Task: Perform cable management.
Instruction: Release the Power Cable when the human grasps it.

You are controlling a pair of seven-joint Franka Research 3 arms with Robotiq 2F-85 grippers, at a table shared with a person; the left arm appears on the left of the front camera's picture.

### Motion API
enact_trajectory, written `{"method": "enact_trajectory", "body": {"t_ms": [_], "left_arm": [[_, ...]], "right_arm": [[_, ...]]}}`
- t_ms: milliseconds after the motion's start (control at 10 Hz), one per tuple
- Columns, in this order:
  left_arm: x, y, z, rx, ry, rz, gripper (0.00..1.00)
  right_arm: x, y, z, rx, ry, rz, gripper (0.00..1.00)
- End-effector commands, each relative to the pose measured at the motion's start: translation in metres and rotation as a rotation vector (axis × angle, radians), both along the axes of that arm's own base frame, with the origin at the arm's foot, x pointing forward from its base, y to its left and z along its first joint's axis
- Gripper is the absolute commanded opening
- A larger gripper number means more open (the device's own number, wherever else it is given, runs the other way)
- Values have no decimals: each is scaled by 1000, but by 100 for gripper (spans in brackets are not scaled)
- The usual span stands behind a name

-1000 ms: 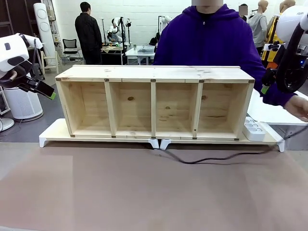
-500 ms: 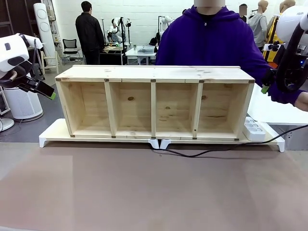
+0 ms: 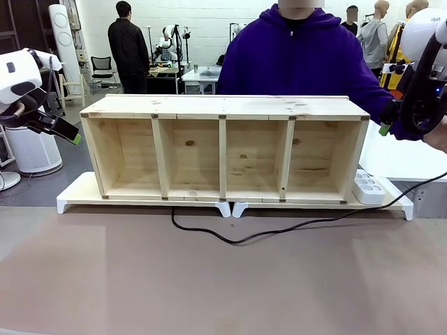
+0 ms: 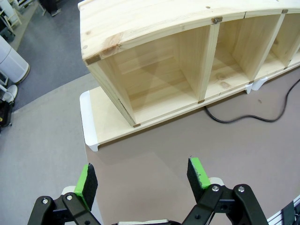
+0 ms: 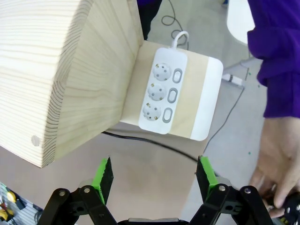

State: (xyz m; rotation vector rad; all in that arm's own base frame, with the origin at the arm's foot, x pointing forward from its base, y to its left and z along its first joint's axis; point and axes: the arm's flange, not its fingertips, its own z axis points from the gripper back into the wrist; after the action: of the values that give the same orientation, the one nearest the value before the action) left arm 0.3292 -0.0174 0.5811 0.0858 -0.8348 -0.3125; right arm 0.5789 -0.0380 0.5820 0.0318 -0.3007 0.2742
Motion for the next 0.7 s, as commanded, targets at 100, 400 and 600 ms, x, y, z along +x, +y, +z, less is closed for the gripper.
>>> {"method": "enact_trajectory", "body": {"t_ms": [100,400,600], "left_arm": [[0,1,0,0,0,3,100],[0,1,0,0,0,3,100],[0,1,0,0,0,3,100]], "right_arm": [[0,-1,-1,3,5,-1,92],[0,-1,-1,3,5,-1,92],[0,-1,-1,3,5,-1,92]]}}
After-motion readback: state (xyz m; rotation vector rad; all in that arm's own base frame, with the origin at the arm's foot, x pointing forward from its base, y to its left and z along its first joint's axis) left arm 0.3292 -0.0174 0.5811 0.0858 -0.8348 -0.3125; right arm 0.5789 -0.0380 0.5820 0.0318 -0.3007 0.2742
